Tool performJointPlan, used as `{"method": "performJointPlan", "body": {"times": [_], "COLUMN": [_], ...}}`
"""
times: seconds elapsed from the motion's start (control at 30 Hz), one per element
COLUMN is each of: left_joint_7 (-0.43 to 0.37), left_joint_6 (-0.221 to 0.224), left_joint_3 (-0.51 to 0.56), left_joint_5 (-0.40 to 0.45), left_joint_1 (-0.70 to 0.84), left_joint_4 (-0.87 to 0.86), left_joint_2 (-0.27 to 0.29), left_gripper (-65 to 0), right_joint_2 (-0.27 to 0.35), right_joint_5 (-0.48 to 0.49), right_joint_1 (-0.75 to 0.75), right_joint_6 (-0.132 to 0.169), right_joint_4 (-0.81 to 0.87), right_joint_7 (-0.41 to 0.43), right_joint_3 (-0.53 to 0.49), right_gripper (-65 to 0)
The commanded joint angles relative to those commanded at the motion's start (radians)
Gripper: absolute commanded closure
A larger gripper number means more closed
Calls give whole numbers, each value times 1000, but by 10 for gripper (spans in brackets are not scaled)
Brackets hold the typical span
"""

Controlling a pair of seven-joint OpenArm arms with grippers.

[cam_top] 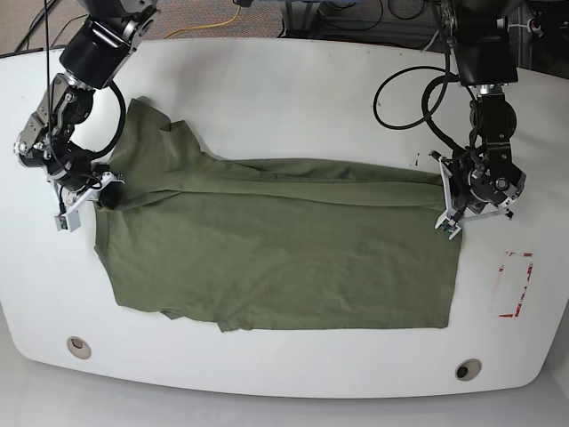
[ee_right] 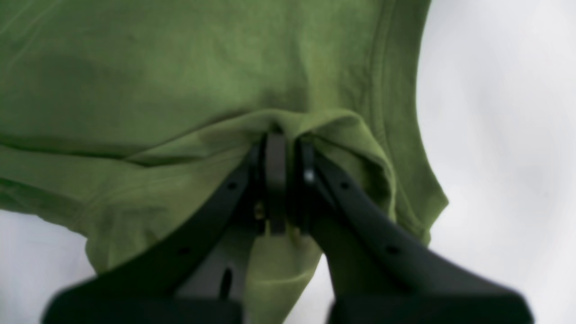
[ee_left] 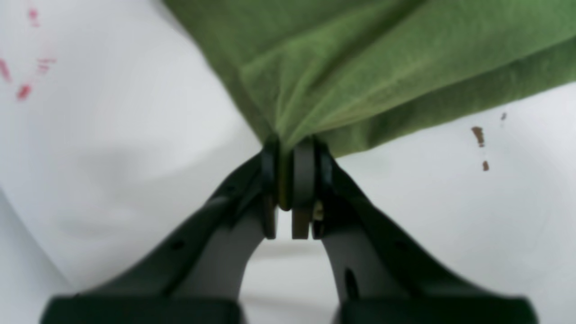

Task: Layout the t-shirt on the table in an organized manner, then fold the t-shirt properly
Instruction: 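Lift the held corners and fold the shirt toward its hem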

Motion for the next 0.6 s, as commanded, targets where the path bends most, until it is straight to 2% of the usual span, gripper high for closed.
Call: {"method": "performJointPlan", "body": {"times": [0.07,0.2,0.37,0.43,0.5,0.6], "left_joint_7": [-20,-38,-61,-61,-61,-46], "left_joint_6": [0,0,0,0,0,0], "left_joint_3": [0,0,0,0,2,2], "left_joint_5": [0,0,0,0,0,0], "left_joint_1": [0,-2,-15,-23,-26,-43], "left_joint_4": [-12,-37,-66,-66,-66,-61], "left_joint_2": [-2,-20,-41,-44,-46,-48], "left_gripper": [-8,-8,-11,-17,-65,-176], "right_joint_2": [0,-5,-6,-6,-6,-8], "right_joint_5": [-32,-91,-109,-107,-107,-106], "right_joint_1": [0,21,26,23,18,-11], "right_joint_6": [-25,-29,-34,-31,-31,-31], "right_joint_4": [0,0,3,9,35,92], "right_joint_7": [6,8,8,5,2,-23], "right_joint_3": [0,0,0,0,0,2], "right_gripper": [-16,-95,-339,-417,-474,-503]}}
